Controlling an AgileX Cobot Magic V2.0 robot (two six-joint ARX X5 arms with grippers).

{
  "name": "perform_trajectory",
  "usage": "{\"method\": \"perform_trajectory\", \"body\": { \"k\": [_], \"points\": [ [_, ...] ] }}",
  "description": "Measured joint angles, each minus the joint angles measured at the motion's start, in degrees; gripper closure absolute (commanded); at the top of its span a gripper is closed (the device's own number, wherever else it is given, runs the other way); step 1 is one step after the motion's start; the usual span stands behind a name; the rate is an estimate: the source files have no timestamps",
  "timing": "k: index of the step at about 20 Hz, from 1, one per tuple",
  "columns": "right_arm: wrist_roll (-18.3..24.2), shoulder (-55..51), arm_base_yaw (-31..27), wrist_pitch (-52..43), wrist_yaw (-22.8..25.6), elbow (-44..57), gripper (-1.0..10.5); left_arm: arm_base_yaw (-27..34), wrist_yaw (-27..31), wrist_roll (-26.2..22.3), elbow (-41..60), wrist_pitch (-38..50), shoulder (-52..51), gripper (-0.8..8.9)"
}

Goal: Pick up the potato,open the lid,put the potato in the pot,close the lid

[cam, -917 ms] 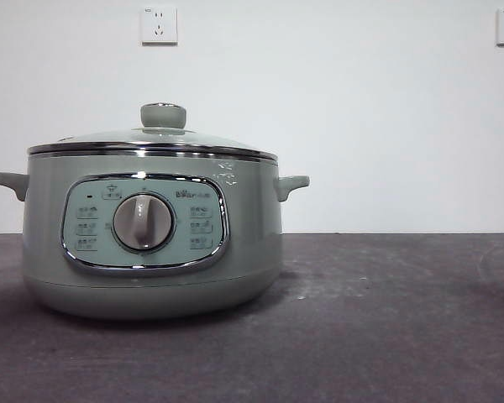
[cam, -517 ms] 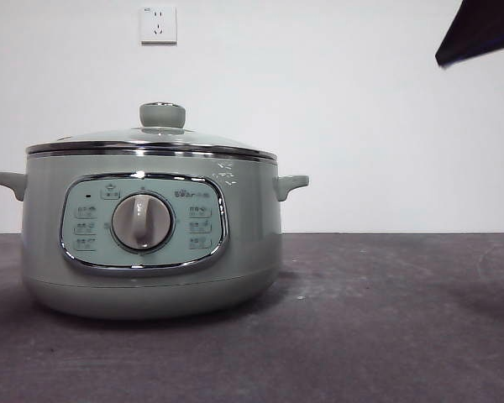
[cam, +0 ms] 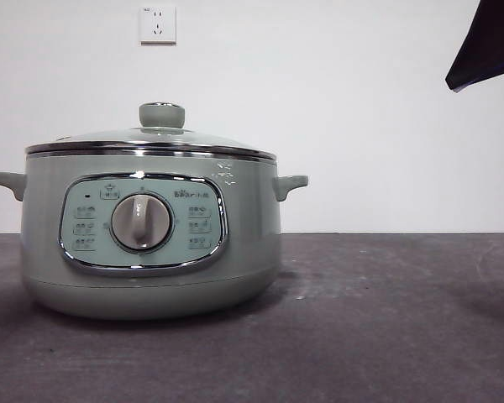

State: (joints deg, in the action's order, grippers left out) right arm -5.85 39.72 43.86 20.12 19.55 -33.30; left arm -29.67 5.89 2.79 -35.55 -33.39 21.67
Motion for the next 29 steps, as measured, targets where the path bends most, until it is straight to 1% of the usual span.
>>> {"method": "perform_trajectory", "body": {
  "k": [2,3,5,7,11,12,15,20,29],
  "points": [
    [0.0,0.0,0.0,0.0,0.0,0.0,9.5,0.9,1.6,-3.1,0.0,1.2,-0.2,8.16],
    [0.0,0.0,0.0,0.0,0.0,0.0,9.5,2.2,1.3,-4.9,0.0,2.5,-0.3,8.16],
    [0.0,0.0,0.0,0.0,0.0,0.0,9.5,5.9,-1.3,-8.0,1.3,5.5,-1.6,8.16],
    [0.0,0.0,0.0,0.0,0.0,0.0,9.5,10.9,-4.2,-10.0,5.1,10.1,-3.9,8.16],
    [-0.2,0.0,0.0,0.0,0.0,0.0,9.5,20.4,-9.7,-11.3,16.3,20.6,-10.8,8.16],
    [-0.2,0.0,0.0,0.0,0.0,0.0,9.5,22.3,-10.8,-11.4,18.8,22.3,-12.3,8.16],
    [-0.2,0.0,0.0,0.0,0.0,0.0,9.5,27.5,-13.2,-11.4,26.3,23.4,-16.4,8.16],
    [-0.2,0.0,0.0,0.0,0.0,0.0,9.5,30.8,-14.0,-11.4,34.2,23.7,-21.1,8.16],
    [-0.2,0.0,0.0,0.0,0.0,0.0,9.5,31.0,-13.8,-11.3,34.5,23.4,-21.4,8.16]
  ]
}}
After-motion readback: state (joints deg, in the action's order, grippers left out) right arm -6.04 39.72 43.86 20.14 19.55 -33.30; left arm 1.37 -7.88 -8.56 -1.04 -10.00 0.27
